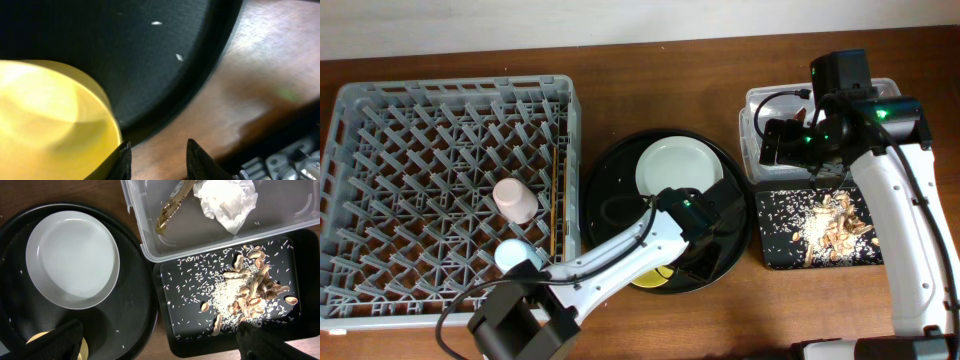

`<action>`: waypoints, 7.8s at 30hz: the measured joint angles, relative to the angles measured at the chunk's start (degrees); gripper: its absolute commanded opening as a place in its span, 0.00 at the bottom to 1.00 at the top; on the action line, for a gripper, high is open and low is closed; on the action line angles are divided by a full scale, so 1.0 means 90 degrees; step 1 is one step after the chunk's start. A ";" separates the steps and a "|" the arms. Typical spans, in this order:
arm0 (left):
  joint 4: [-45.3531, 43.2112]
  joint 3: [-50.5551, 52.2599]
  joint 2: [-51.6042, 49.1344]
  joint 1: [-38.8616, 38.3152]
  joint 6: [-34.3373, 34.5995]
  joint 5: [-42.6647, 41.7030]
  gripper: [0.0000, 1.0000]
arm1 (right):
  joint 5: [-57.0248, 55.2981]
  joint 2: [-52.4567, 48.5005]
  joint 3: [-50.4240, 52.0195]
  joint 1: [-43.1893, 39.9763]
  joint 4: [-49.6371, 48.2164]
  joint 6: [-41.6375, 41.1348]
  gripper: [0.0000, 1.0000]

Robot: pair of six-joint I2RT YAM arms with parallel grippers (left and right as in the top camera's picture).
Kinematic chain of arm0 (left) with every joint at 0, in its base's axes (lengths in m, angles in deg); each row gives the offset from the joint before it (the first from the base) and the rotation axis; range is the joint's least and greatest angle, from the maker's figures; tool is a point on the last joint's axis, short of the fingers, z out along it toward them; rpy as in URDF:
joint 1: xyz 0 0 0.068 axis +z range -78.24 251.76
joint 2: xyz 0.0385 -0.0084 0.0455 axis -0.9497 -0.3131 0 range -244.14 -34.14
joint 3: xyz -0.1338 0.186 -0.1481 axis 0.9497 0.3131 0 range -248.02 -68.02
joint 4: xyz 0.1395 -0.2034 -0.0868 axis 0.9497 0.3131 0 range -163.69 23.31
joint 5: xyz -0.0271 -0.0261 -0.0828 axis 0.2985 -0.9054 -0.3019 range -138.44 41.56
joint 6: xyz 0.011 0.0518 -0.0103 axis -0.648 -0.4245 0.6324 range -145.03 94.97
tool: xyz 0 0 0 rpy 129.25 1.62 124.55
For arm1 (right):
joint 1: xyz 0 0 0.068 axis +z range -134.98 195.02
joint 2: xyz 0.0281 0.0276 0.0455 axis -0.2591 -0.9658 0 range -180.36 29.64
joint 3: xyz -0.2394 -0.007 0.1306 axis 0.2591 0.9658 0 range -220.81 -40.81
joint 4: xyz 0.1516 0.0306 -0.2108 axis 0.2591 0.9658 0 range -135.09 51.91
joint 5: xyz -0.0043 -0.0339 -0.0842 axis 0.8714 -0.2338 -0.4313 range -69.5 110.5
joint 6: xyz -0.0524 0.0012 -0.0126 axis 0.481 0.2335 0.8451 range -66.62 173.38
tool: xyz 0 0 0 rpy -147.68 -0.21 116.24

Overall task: Sort waste into correct bins and load items into the dishwasher rack
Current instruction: 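Reach the left gripper to the yellow bowl and grasp its rim, then carry the yellow bowl into the back of the rack and release, then reach the left gripper to the white plate and grasp its edge, then lift the white plate and stand it upright in the rack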

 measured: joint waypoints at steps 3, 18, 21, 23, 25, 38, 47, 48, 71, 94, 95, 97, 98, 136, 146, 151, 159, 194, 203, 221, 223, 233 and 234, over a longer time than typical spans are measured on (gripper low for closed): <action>0.0010 0.0044 -0.0012 0.0000 0.0301 0.0406 0.24 | 0.0002 0.0000 0.0000 0.0000 0.0000 -0.0002 0.99; -0.0743 0.1044 -0.0017 -0.0146 0.0826 0.1149 0.00 | 0.0002 0.0000 0.0000 0.0000 0.0002 0.0005 0.99; -0.0398 0.0835 -0.0010 -0.0136 0.0775 0.1185 0.00 | 0.0002 0.0000 0.0000 0.0000 0.0000 -0.0002 0.99; 0.0092 0.0420 0.0090 0.0005 0.0561 0.1117 0.00 | 0.0002 0.0000 0.0000 0.0000 -0.0002 0.0000 0.99; 0.0459 -0.0646 0.0447 0.0498 0.0202 0.1054 0.00 | 0.0002 0.0000 0.0000 0.0000 0.0002 0.0002 0.99; -0.1741 -0.2654 -0.0245 0.7106 -0.1559 -0.6552 0.00 | 0.0000 -0.0012 0.0000 0.0000 0.0000 -0.0002 0.99; -0.2793 -0.2640 -0.2601 0.7951 -0.0639 -0.8478 0.00 | 0.0000 -0.0012 0.0000 0.0000 0.0000 0.0000 0.99; -0.2783 -0.2640 -0.2606 0.8021 -0.0590 -0.8480 0.01 | 0.0002 -0.0012 0.0000 0.0000 0.0002 0.0000 0.99; 0.0182 -0.2640 0.1154 0.8267 -0.1132 -0.3910 0.70 | 0.0002 -0.0015 0.0000 0.0000 0.0005 -0.0002 0.99; 0.0274 -0.2351 -0.2108 0.1775 -0.0979 -0.0160 0.00 | 0.0002 -0.0017 0.0000 0.0000 0.0002 0.0002 0.99; 0.0270 -0.2351 -0.2244 0.1780 -0.0979 -0.0012 0.00 | 0.0000 -0.0017 0.0000 0.0000 0.0002 0.0002 0.99; 0.0277 -0.2348 -0.2470 0.1785 -0.0981 0.0126 0.00 | 0.0000 -0.0017 0.0000 0.0000 0.0000 0.0000 0.98; 0.0289 -0.2348 -0.2565 0.1785 -0.0979 0.0194 0.00 | 0.0000 -0.0017 0.0000 0.0000 0.0000 0.0000 0.99; -0.1253 -0.1226 -0.2016 0.0653 -0.0245 0.1195 0.38 | 0.0002 -0.0017 0.0000 0.0000 0.0002 0.0000 0.99; -0.1423 -0.1105 -0.1887 0.0617 -0.0172 0.1649 0.00 | 0.0002 -0.0017 0.0000 0.0000 0.0002 0.0000 0.99; -0.1076 -0.1331 -0.1821 0.0622 -0.0168 0.1671 0.00 | 0.0000 -0.0017 0.0000 0.0000 0.0002 0.0002 0.99; -0.0500 -0.1923 0.1358 0.2120 -0.0233 0.1124 0.00 | 0.0000 -0.0017 0.0000 0.0000 0.0000 0.0000 0.99; 0.0097 -0.1967 -0.0840 0.7781 -0.2552 -0.6207 0.29 | 0.0002 -0.0017 0.0000 0.0000 0.0002 -0.0002 0.99; 0.0221 -0.1967 -0.0843 0.8007 -0.2582 -0.4112 0.75 | 0.0002 -0.0017 0.0000 0.0000 0.0002 0.0000 0.99; 0.2560 -0.3351 0.1202 0.8043 -0.2574 -0.2067 0.99 | 0.0000 -0.0017 0.0000 0.0000 0.0000 0.0002 0.99; 0.2560 -0.3351 0.1205 0.8043 -0.2574 -0.2045 0.99 | 0.0002 -0.0017 0.0000 0.0000 0.0002 -0.0002 0.99; 0.2565 -0.3351 0.1202 0.8043 -0.2577 -0.2042 0.99 | 0.0002 -0.0017 0.0000 0.0000 0.0002 0.0002 0.99; 0.2567 -0.3351 0.1202 0.8043 -0.2577 -0.2042 0.99 | 0.0002 -0.0017 0.0000 0.0000 0.0002 0.0000 0.99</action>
